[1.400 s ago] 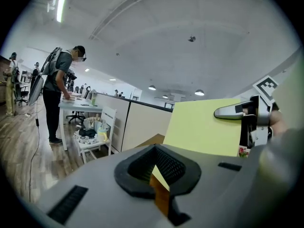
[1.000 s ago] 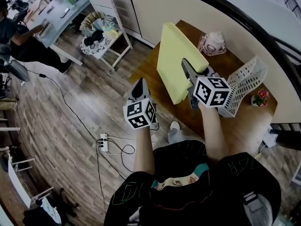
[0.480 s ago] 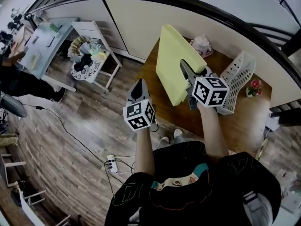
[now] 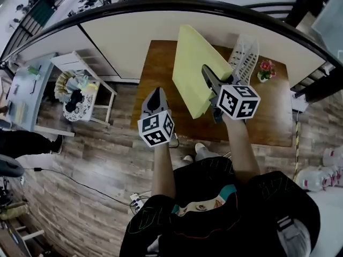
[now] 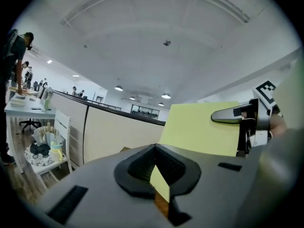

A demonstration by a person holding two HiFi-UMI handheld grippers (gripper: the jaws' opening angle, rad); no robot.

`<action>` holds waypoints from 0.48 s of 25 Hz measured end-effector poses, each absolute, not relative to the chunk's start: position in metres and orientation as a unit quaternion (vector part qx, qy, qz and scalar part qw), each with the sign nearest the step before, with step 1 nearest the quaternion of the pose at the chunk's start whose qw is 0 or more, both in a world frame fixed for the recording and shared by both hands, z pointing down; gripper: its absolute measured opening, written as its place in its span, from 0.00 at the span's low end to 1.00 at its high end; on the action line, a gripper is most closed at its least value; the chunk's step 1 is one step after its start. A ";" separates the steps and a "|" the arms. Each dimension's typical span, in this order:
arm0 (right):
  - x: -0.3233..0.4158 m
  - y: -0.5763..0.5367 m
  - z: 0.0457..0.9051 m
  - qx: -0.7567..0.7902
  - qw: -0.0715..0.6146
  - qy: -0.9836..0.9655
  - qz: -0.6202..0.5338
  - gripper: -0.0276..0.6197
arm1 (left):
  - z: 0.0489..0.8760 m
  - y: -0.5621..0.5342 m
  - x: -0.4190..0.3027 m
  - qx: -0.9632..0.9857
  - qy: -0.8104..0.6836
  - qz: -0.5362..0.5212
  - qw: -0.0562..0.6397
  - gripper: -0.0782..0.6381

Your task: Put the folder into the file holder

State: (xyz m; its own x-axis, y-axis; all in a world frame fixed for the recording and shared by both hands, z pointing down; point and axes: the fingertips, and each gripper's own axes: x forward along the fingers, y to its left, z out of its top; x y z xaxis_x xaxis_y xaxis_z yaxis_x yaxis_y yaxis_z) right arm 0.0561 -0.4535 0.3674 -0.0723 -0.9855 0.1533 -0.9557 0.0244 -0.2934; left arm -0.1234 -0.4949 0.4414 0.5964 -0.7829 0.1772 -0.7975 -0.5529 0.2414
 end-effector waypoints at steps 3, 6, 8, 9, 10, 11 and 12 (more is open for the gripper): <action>0.076 -0.428 0.358 -0.705 0.059 0.691 -0.152 0.30 | 0.437 -0.484 -0.105 0.895 -0.421 0.023 0.146 0.11; 0.090 -0.402 0.347 -0.724 0.069 0.672 -0.142 0.30 | 0.431 -0.468 -0.088 0.907 -0.396 0.019 0.142 0.11; 0.102 -0.385 0.339 -0.740 0.074 0.656 -0.131 0.30 | 0.427 -0.459 -0.073 0.917 -0.374 0.015 0.140 0.11; 0.107 -0.378 0.336 -0.746 0.075 0.649 -0.126 0.30 | 0.425 -0.457 -0.066 0.920 -0.366 0.012 0.141 0.11; 0.112 -0.372 0.333 -0.752 0.076 0.643 -0.122 0.30 | 0.424 -0.455 -0.060 0.923 -0.358 0.010 0.142 0.11; 0.117 -0.364 0.330 -0.757 0.076 0.637 -0.120 0.30 | 0.423 -0.452 -0.053 0.925 -0.350 0.009 0.145 0.11; 0.122 -0.355 0.327 -0.764 0.077 0.630 -0.117 0.30 | 0.421 -0.448 -0.045 0.929 -0.340 0.007 0.148 0.11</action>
State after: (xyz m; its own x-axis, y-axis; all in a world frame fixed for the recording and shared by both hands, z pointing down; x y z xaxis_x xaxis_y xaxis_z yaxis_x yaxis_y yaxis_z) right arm 0.1223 -0.3549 0.3267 0.1780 -0.9806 0.0820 -0.9445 -0.1936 -0.2652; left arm -0.0451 -0.4475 0.4207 0.7683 -0.6298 0.1142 -0.6342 -0.7247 0.2696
